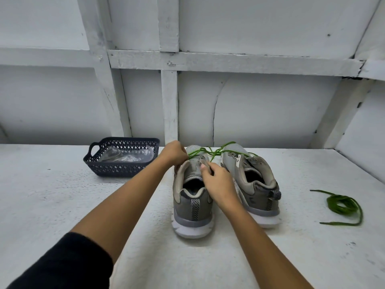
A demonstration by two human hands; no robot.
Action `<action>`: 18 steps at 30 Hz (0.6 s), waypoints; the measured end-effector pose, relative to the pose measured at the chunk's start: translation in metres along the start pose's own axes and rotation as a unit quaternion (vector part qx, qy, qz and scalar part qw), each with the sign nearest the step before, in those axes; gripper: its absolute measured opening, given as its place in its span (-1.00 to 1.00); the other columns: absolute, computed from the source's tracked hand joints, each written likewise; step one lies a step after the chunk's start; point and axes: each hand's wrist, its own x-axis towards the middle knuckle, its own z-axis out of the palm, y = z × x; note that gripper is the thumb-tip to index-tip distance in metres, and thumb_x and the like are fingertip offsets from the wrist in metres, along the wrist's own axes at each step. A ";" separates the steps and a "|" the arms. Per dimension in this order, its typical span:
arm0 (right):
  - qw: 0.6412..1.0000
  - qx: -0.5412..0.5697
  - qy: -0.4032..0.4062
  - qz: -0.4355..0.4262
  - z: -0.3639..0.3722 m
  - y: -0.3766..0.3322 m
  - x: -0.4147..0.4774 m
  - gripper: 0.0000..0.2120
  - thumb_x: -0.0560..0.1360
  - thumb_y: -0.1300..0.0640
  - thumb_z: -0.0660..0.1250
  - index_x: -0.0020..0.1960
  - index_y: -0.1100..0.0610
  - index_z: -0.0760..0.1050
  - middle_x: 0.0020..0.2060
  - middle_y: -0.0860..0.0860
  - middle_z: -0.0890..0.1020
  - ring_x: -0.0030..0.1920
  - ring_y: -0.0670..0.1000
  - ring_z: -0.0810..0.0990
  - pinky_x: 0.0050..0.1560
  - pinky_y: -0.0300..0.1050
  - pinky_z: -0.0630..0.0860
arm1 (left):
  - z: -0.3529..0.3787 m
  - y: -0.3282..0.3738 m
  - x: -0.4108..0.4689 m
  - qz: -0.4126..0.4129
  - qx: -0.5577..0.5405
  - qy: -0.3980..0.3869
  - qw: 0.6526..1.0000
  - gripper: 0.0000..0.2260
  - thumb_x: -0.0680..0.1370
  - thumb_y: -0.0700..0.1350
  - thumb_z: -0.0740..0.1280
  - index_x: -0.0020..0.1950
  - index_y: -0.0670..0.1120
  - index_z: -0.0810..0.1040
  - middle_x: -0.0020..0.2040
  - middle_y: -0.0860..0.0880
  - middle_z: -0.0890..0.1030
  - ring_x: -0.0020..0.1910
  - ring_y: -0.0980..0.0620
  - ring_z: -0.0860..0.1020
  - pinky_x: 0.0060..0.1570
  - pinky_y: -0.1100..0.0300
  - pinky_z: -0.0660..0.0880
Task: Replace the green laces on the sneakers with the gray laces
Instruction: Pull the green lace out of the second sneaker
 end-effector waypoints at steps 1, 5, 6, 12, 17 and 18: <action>1.000 -0.004 -0.001 0.001 0.000 0.001 0.001 -0.75 0.60 0.05 0.14 0.02 0.15 0.53 -0.08 0.13 0.60 -0.10 0.05 0.46 -0.22 -0.19 0.21 | -0.001 0.000 0.000 0.002 0.003 0.001 1.000 -0.83 0.48 -0.27 0.29 -0.08 -0.31 0.64 -0.10 -0.26 0.63 -0.24 -0.09 0.50 -0.21 0.14 0.49; 0.999 -0.036 -0.006 0.005 -0.001 0.002 0.003 -0.77 0.61 0.06 0.12 -0.10 0.14 0.46 -0.17 0.10 0.54 -0.15 0.06 0.42 -0.25 -0.16 0.18 | -0.017 0.008 0.000 -0.009 -0.079 -0.011 0.997 -0.82 0.55 -0.25 0.22 -0.17 -0.29 0.54 -0.24 -0.19 0.55 -0.31 -0.07 0.49 -0.29 0.17 0.46; 0.999 -0.041 -0.007 0.002 -0.002 0.002 0.003 -0.77 0.61 0.06 0.11 -0.09 0.14 0.47 -0.19 0.08 0.51 -0.15 0.05 0.42 -0.26 -0.16 0.17 | -0.028 0.014 0.000 -0.014 -0.158 -0.011 0.987 -0.83 0.57 -0.26 0.21 -0.20 -0.26 0.49 -0.24 -0.17 0.53 -0.31 -0.03 0.50 -0.29 0.16 0.51; 0.999 -0.039 0.000 0.008 -0.002 -0.002 0.001 -0.71 0.61 0.06 0.12 0.10 0.21 0.53 -0.03 0.17 0.60 -0.01 0.14 0.51 -0.19 -0.19 0.24 | -0.113 0.053 -0.011 0.023 -0.586 0.031 0.809 -0.87 0.60 -0.29 0.18 -0.13 -0.26 0.40 -0.21 -0.15 0.47 -0.25 -0.08 0.57 -0.26 0.12 0.63; 0.999 -0.033 -0.002 0.001 -0.001 -0.001 0.001 -0.72 0.61 0.05 0.12 0.03 0.19 0.53 -0.18 0.07 0.52 -0.16 0.04 0.42 -0.30 -0.20 0.15 | -0.072 0.024 -0.002 0.010 -0.306 -0.007 0.952 -0.61 0.57 0.08 0.24 0.09 -0.26 0.47 -0.03 -0.15 0.53 -0.01 -0.10 0.55 -0.02 0.09 0.56; 1.000 -0.030 -0.003 0.000 0.000 0.000 0.001 -0.72 0.61 0.05 0.12 0.00 0.19 0.53 -0.21 0.04 0.50 -0.16 0.04 0.42 -0.27 -0.20 0.17 | -0.055 0.014 -0.001 -0.008 -0.221 -0.041 0.974 -0.55 0.55 0.13 0.25 0.13 -0.27 0.48 0.00 -0.15 0.53 0.02 -0.10 0.54 0.01 0.07 0.54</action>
